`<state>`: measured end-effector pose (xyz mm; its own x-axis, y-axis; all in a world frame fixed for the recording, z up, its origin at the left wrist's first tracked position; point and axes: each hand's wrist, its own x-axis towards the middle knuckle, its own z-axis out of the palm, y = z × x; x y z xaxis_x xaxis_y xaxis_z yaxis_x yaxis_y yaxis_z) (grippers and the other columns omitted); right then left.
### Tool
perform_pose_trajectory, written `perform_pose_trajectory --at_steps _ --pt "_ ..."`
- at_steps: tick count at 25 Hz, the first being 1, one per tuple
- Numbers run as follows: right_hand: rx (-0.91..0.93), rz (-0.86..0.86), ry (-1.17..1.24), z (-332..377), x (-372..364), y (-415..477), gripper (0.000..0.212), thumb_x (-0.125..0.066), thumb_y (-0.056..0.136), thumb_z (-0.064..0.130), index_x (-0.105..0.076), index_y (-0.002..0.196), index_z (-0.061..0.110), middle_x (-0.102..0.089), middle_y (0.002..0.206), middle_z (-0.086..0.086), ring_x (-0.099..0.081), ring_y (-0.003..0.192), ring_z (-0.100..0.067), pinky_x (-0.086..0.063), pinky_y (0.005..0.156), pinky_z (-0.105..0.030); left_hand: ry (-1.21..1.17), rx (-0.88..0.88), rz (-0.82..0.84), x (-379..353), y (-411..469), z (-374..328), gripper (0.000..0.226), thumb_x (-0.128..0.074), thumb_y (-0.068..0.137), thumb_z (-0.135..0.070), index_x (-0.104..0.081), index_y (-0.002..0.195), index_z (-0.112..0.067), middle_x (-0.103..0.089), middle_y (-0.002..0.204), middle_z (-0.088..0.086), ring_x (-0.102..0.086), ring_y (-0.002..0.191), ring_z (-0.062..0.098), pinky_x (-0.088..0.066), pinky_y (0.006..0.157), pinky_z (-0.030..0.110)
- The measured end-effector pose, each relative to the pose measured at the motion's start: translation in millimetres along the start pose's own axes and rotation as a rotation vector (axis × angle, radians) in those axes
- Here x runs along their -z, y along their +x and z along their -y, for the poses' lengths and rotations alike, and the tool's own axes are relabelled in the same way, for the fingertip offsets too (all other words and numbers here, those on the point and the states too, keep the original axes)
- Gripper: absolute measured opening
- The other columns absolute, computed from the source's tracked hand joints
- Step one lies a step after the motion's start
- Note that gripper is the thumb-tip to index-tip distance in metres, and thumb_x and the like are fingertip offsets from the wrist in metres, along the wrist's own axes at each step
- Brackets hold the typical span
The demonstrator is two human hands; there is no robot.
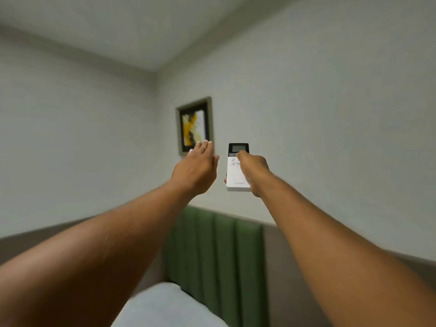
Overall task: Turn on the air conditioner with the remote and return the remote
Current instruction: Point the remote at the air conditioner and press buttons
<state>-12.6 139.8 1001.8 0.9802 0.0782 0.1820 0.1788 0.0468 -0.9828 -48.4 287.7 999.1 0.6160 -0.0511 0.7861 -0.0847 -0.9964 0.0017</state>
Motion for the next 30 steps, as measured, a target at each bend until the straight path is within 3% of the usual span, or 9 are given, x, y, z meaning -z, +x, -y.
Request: perform_pose_trajectory --at_steps 7,11,16,22,30 --pt "0.061 0.513 0.132 96 -251 -173 0.033 -0.051 0.092 0.026 -0.066 0.116 0.008 -0.079 0.108 -0.019 -0.078 0.097 -0.040 -0.062 0.097 -0.050 0.488 0.293 -0.024 278 -123 196 0.058 -0.017 0.101 -0.038 -0.012 0.151 -0.009 -0.012 0.161 0.008 -0.006 0.147 0.020 -0.012 0.118 0.036" --pt "0.044 0.796 0.216 121 -357 -286 0.036 -0.051 0.087 0.024 -0.067 0.116 0.009 -0.077 0.116 -0.019 -0.076 0.105 -0.040 -0.059 0.101 -0.051 0.707 0.516 -0.002 412 -222 247 0.059 -0.016 0.101 -0.038 -0.009 0.152 -0.010 -0.007 0.162 0.007 -0.003 0.148 0.019 -0.008 0.118 0.035" --pt "0.033 1.057 0.250 149 -426 -413 0.038 -0.053 0.087 0.027 -0.067 0.118 0.010 -0.077 0.118 -0.019 -0.076 0.107 -0.039 -0.058 0.102 -0.049 0.869 0.733 0.007 530 -319 254 0.062 -0.016 0.100 -0.042 -0.010 0.151 -0.008 -0.008 0.161 0.008 -0.003 0.148 0.019 -0.008 0.118 0.036" --pt "0.048 1.196 0.240 161 -453 -489 0.039 -0.051 0.089 0.026 -0.066 0.119 0.007 -0.077 0.117 -0.021 -0.076 0.106 -0.040 -0.058 0.101 -0.048 0.944 0.851 0.001 593 -375 240 0.063 -0.016 0.100 -0.044 -0.011 0.151 -0.009 -0.010 0.161 0.008 -0.005 0.147 0.019 -0.008 0.116 0.036" --pt "0.051 1.152 0.261 165 -444 -487 0.029 -0.053 0.091 0.029 -0.067 0.108 0.010 -0.078 0.111 -0.021 -0.077 0.100 -0.041 -0.061 0.097 -0.046 0.898 0.858 0.015 573 -365 229 0.063 -0.015 0.099 -0.046 -0.009 0.151 -0.010 -0.010 0.161 0.008 -0.005 0.148 0.020 -0.009 0.119 0.038"
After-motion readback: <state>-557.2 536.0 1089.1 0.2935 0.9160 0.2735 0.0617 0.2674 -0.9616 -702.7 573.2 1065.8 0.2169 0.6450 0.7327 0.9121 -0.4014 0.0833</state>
